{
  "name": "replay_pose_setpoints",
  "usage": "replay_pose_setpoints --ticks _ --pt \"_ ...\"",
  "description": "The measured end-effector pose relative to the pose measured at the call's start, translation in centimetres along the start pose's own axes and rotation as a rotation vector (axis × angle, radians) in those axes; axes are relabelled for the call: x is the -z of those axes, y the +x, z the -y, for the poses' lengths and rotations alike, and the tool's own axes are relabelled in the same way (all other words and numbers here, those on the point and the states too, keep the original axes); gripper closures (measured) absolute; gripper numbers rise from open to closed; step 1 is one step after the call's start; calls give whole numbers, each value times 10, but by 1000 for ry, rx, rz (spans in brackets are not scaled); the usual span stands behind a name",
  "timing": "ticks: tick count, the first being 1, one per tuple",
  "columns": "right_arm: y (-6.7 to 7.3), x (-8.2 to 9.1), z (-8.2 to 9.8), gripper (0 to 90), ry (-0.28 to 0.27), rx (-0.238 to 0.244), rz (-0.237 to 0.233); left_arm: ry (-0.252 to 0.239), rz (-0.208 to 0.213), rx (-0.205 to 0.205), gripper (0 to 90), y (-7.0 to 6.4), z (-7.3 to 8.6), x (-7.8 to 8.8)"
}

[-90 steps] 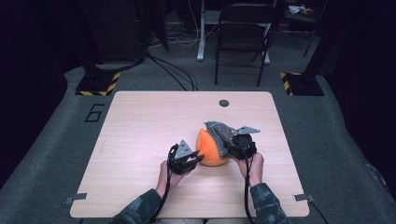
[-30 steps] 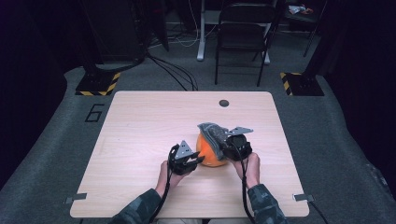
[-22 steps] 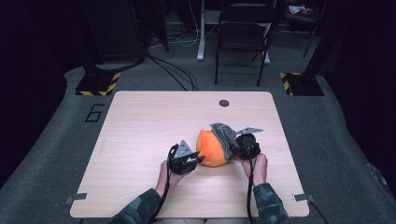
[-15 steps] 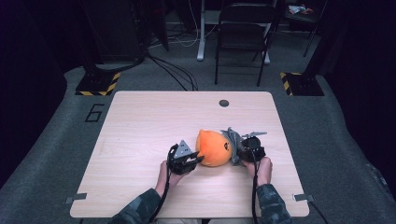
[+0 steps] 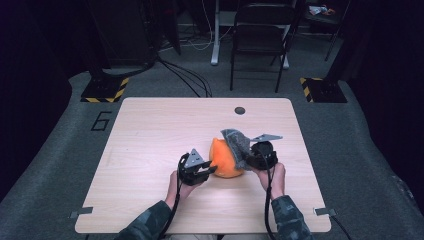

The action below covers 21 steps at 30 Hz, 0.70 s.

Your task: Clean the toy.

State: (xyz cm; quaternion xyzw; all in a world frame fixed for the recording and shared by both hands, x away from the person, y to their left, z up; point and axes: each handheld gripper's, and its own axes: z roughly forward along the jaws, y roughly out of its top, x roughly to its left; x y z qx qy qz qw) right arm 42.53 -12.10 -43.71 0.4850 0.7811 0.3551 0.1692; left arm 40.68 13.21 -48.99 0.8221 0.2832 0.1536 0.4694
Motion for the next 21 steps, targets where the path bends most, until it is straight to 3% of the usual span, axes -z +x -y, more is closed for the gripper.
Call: replay_pose_setpoints --ticks 4,7,10,13,16,19,21 --pt "-5 -7 8 750 -13 -13 2 23 -20 -30 438 -3 1 -2" --pt "-6 -7 8 750 -18 2 9 29 -36 -58 395 -6 3 -8" --pt "-7 -8 9 750 -15 0 7 12 -42 -72 438 -10 3 -14" --pt "-8 -7 11 750 -19 -24 5 -8 -55 -70 590 -12 5 -18" --pt "-10 -5 11 750 -29 -27 7 -15 -65 -44 698 -13 3 -20" --pt "-10 3 8 751 -54 -18 25 -24 -51 -13 731 -13 -2 -18" --pt "-8 13 2 751 -79 -20 24 -31 -31 31 740 -11 -6 -14"
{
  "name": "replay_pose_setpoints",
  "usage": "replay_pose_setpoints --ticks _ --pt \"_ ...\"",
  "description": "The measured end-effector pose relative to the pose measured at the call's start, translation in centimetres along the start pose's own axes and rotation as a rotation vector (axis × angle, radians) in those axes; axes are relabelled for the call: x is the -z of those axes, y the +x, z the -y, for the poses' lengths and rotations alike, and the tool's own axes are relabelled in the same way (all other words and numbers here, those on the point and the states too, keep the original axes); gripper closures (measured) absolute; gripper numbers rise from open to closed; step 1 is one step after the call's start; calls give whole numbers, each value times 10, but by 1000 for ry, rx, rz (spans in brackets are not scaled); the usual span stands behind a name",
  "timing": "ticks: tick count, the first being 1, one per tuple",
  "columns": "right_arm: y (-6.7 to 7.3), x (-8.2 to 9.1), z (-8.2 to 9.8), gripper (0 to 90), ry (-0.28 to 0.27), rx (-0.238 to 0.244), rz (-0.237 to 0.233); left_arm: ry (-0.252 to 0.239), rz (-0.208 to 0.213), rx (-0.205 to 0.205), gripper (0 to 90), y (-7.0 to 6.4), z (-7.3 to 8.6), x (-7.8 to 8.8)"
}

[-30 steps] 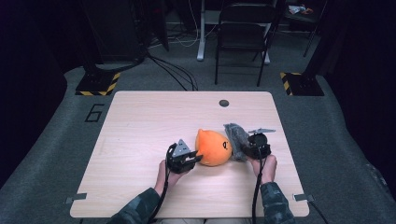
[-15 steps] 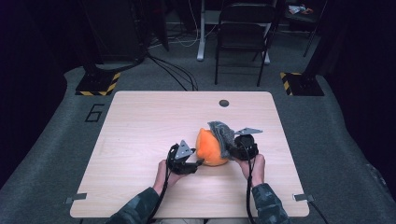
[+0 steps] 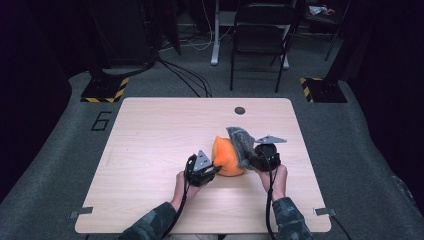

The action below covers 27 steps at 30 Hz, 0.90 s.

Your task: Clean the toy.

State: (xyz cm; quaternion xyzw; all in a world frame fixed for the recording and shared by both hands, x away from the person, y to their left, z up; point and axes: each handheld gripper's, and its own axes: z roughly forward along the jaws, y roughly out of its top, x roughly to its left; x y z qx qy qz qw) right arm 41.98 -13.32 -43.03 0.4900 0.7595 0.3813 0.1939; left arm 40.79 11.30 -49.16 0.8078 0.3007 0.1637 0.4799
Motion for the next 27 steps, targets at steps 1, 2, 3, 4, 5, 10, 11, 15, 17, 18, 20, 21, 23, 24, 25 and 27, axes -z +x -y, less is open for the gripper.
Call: replay_pose_setpoints --ticks 1,2,3,4,5,10,11,15,17,18,20,21,23,24,25,27 --pt "2 5 -4 751 -16 2 -8 -10 0 19 743 1 -2 1" --pt "5 10 -8 751 -28 0 -23 -15 12 64 745 2 -4 3" --pt "10 14 -11 751 -41 -1 -39 -29 13 94 747 2 -6 4" --pt "16 17 -14 751 -52 6 -55 -29 20 106 747 2 -8 6" --pt "23 19 -16 750 -59 18 -70 -31 20 119 747 2 -9 8" --pt "55 9 -15 749 -32 78 -100 -9 36 128 746 -1 -11 13" --pt "59 3 -11 749 -7 100 -87 4 29 114 745 -1 -11 11" --pt "53 -10 -2 749 17 119 -50 30 30 89 744 2 -7 7" --pt "47 -12 0 750 27 103 -45 30 26 71 742 2 -7 6" --pt "44 -12 0 750 26 101 -36 32 26 61 742 2 -7 6" --pt "41 -12 1 750 31 102 -30 35 22 51 741 2 -7 6" --pt "36 -13 2 750 35 84 -15 44 31 60 741 3 -7 6" --pt "29 -15 5 750 45 73 -5 43 27 62 740 3 -6 6" --pt "25 -16 7 750 48 68 12 45 28 62 740 4 -6 5" --pt "21 -17 8 750 54 57 20 46 28 60 740 4 -6 5" --pt "12 -19 12 750 64 28 17 49 30 70 739 4 -5 5"
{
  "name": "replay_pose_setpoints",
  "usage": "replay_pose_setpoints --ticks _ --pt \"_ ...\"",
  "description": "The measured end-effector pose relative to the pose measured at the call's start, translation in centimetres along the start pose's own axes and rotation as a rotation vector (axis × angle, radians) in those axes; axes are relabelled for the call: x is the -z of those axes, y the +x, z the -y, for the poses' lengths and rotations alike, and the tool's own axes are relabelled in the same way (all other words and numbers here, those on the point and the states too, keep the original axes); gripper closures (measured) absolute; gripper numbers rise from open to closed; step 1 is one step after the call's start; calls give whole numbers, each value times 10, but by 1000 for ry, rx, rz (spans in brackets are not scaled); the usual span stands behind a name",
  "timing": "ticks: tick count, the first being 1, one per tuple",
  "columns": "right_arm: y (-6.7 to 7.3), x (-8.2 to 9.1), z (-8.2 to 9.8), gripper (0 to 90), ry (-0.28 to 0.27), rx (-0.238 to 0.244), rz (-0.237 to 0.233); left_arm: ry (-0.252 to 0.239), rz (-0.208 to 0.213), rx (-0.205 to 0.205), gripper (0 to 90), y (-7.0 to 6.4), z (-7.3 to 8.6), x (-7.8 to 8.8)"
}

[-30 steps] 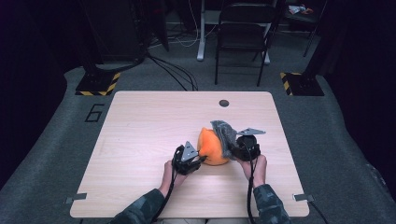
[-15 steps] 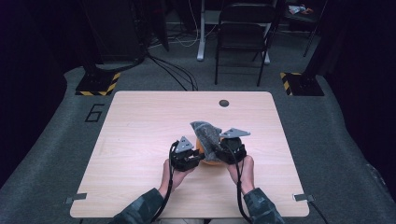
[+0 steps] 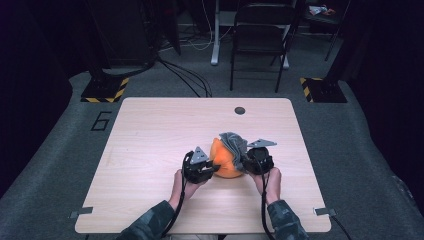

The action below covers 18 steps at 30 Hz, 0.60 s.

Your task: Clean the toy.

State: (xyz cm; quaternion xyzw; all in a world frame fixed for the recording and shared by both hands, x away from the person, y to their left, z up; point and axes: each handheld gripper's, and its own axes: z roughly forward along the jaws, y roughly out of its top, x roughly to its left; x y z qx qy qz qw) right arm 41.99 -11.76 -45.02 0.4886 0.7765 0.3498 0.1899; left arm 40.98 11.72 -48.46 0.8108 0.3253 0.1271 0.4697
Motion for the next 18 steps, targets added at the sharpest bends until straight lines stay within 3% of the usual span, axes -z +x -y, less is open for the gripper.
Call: replay_pose_setpoints --ticks 10,13,15,18 --pt "-27 -19 21 753 91 -66 73 -4 3 0 732 3 1 -1" --pt "-34 -30 30 752 138 -82 73 -1 2 5 732 5 1 0" --pt "-37 -36 36 750 146 -92 45 -4 4 13 730 8 2 0" --pt "-37 -29 30 753 158 -75 58 -5 -2 12 726 10 2 1"
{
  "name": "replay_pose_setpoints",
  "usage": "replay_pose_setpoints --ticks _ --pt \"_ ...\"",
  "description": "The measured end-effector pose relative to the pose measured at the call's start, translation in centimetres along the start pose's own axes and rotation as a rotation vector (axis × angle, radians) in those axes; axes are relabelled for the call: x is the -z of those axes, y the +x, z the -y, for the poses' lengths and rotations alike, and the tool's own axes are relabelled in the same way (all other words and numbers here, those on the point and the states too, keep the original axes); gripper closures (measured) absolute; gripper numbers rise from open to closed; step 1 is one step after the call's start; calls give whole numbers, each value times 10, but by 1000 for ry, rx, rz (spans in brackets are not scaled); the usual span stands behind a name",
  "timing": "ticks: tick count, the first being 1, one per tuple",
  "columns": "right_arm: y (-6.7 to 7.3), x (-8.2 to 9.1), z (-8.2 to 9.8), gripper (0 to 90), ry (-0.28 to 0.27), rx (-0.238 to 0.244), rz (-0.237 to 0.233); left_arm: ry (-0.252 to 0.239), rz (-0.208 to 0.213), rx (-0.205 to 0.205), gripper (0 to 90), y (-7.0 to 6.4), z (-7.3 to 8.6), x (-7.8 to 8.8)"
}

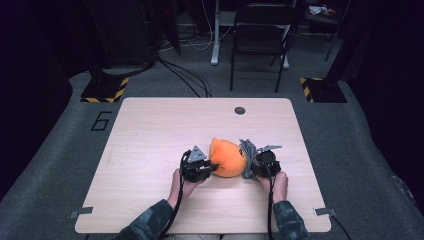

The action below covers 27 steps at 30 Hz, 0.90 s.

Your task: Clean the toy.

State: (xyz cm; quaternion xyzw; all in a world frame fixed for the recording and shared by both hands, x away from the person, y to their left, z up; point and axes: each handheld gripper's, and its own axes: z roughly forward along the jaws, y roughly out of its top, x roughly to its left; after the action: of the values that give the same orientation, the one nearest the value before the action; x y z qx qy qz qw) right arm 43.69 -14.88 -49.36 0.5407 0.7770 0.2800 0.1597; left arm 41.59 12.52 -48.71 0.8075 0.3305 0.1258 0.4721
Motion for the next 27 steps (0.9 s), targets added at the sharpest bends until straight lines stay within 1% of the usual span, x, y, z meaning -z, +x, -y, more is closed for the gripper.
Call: replay_pose_setpoints --ticks 1,2,3,4,6,8,9,10,11,12,13,14,15,16,17,18,19,20,21,22,23,24,25,26,27 --pt "-1 6 -2 756 -18 0 13 -2 0 6 725 1 0 0" --pt "-4 13 -5 758 -43 -5 20 0 -3 0 723 2 0 0" --pt "-4 23 -8 758 -70 -25 21 -2 -2 3 722 2 0 0" --pt "-5 33 -12 758 -110 -27 20 -1 -5 -2 720 3 -1 0" --pt "-2 51 -20 759 -183 -23 -15 -1 -1 2 718 3 0 0" --pt "8 61 -27 759 -219 2 -59 -4 -3 0 715 3 0 0" --pt "14 62 -29 759 -221 23 -81 -6 -2 0 709 3 0 0" --pt "22 59 -29 759 -209 46 -90 0 1 -2 701 3 0 1" --pt "31 54 -29 759 -178 65 -93 1 1 -1 688 3 0 1" --pt "36 46 -28 760 -156 97 -81 5 -3 -3 652 3 0 1" --pt "43 38 -25 762 -142 98 -59 10 -15 -22 596 3 -1 2" --pt "45 32 -22 762 -128 108 -40 8 -18 -47 542 2 0 3" --pt "45 29 -21 762 -137 104 -39 7 -37 -85 498 0 1 5" --pt "44 30 -21 762 -133 91 -42 8 -53 -112 464 -2 2 6" --pt "42 31 -22 761 -136 104 -44 6 -45 -128 433 -4 3 6" --pt "41 32 -23 761 -137 86 -43 15 -49 -148 420 -6 4 6" --pt "40 32 -23 761 -142 91 -51 18 -65 -169 403 -8 5 4" --pt "40 31 -23 761 -141 83 -55 21 -68 -179 390 -10 5 2" --pt "40 31 -22 761 -142 81 -58 32 -76 -194 389 -12 6 -1" --pt "40 31 -23 761 -141 83 -60 38 -107 -220 380 -16 6 -3" --pt "40 31 -23 760 -142 87 -58 37 -129 -236 380 -18 7 -6" --pt "40 31 -23 760 -142 88 -56 30 -133 -231 395 -19 8 -7" --pt "40 31 -23 760 -139 87 -59 22 -142 -230 433 -20 8 -8" --pt "38 31 -23 760 -144 98 -60 16 -145 -237 479 -21 8 -9" --pt "38 31 -23 760 -141 92 -60 16 -150 -242 529 -22 8 -9"
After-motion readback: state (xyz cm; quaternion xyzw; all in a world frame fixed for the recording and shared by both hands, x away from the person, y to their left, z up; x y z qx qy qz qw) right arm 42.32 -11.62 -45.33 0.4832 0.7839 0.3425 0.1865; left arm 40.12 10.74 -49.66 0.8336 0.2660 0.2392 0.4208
